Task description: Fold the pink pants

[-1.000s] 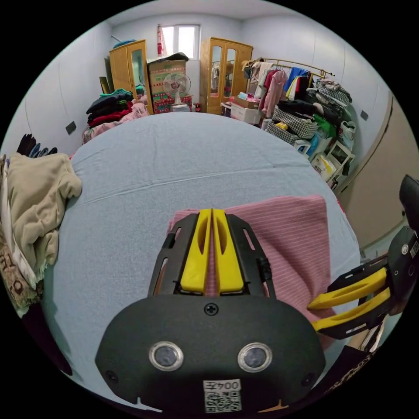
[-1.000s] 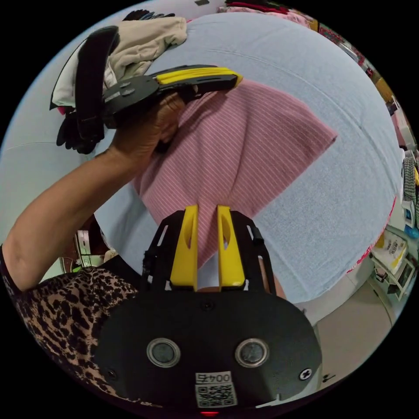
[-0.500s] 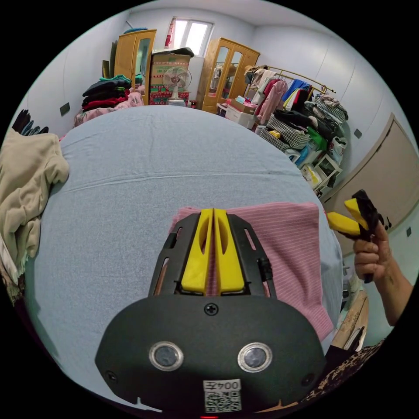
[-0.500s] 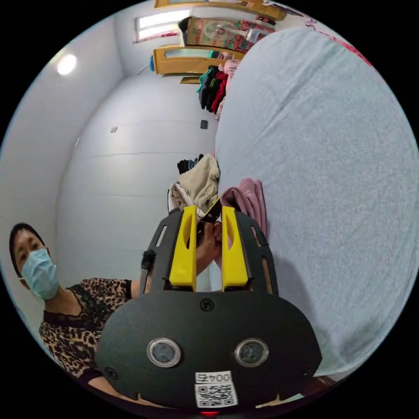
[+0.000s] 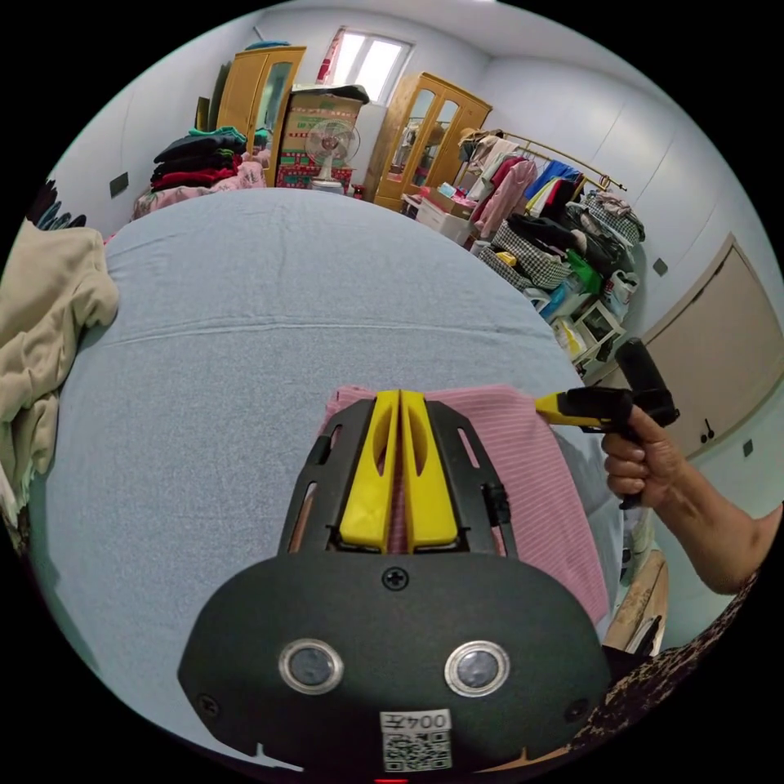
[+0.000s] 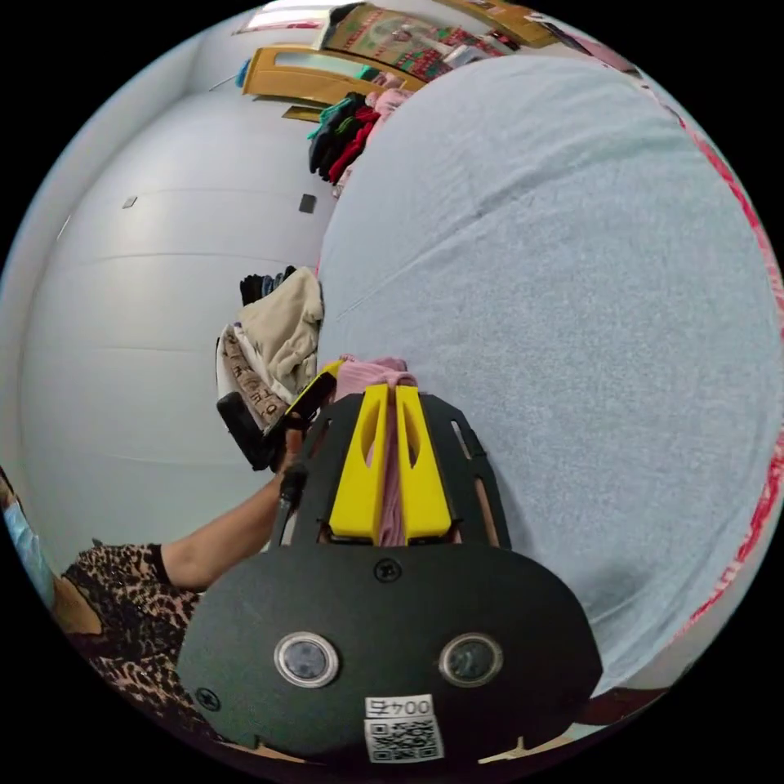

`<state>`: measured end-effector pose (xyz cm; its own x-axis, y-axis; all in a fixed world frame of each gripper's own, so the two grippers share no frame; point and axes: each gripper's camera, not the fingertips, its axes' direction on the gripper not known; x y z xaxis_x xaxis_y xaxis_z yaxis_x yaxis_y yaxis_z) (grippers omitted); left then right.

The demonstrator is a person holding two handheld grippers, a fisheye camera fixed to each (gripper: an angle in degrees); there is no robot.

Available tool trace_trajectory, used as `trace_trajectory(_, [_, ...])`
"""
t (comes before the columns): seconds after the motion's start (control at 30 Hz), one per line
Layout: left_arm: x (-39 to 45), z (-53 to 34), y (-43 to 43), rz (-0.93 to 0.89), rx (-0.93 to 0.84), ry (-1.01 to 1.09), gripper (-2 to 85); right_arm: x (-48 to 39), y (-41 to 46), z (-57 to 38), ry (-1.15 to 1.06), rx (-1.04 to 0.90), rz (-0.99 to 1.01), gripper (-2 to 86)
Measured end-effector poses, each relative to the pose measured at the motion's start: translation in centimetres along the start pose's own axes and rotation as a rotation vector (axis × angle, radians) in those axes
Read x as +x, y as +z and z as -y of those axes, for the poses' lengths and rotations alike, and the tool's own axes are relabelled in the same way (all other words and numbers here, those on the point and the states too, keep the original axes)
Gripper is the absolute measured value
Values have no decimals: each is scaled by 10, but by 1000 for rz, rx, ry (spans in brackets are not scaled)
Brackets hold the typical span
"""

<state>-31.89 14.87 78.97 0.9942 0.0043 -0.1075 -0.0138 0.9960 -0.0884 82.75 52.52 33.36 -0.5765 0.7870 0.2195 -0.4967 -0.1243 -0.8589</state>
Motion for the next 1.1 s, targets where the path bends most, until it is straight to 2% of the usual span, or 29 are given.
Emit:
trace_trajectory(0.07, [-11,-6,-6,-8,0,-4,7,-1,-11,-10,-53,48,-116,47])
trace_trajectory(0.2, [-29,-14,-14,-24,-3,-17,7,-15,-8,-35,-212,51,-189,76])
trace_trajectory(0.33, [-55,-24,-26,-72,-3,-47,7,-32,40,-57,-413,-78,-283,76])
trace_trajectory(0.43, [-83,-33,-32,-163,-4,-86,6,-6,83,-57,-404,-200,-428,76])
trace_trajectory(0.57, [-140,-40,-44,-425,-59,-249,5,15,67,-55,-318,-160,-274,101])
trace_trajectory(0.63, [-152,-43,-68,-455,-26,-229,4,23,59,-63,-305,-160,-240,100])
trace_trajectory(0.7, [-164,-52,-98,-556,24,-209,3,34,55,-76,-293,-152,-181,92])
trace_trajectory(0.77, [-176,-79,-134,-732,75,-186,2,48,61,-98,-287,-154,-115,77])
trace_trajectory(0.8, [-177,-89,-141,-744,67,-180,2,50,65,-103,-298,-163,-108,74])
trace_trajectory(0.9, [-184,-151,-155,-582,-31,-208,3,59,99,-128,-362,-247,-166,64])
trace_trajectory(1.03, [-213,-214,-135,-335,-176,-264,5,94,140,-143,-339,-299,-340,39])
trace_trajectory(1.1, [-226,-224,-136,-375,-141,-265,7,109,148,-143,-304,-298,-305,41])
